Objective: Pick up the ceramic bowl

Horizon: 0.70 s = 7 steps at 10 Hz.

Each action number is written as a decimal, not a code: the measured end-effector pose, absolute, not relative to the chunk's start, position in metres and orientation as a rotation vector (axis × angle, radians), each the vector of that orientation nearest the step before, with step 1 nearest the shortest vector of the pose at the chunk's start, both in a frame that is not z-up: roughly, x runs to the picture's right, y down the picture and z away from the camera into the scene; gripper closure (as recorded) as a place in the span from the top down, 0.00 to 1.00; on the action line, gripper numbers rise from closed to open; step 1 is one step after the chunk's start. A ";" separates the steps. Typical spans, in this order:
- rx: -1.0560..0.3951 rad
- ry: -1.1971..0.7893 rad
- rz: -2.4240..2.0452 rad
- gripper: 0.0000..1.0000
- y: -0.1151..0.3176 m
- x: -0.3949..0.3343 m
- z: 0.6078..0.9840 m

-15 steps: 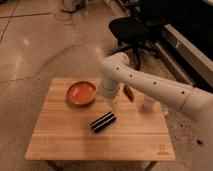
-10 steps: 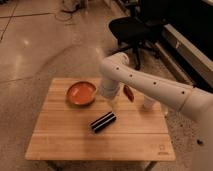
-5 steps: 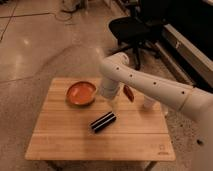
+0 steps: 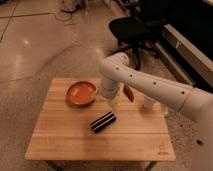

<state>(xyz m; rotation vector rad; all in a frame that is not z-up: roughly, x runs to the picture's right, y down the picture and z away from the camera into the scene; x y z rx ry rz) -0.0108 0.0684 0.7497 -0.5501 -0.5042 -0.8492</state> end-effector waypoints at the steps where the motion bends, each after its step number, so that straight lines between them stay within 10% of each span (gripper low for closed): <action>1: -0.550 -0.504 -0.849 0.80 0.068 -0.011 0.750; 7: -0.545 -0.498 -0.855 0.80 0.066 -0.012 0.753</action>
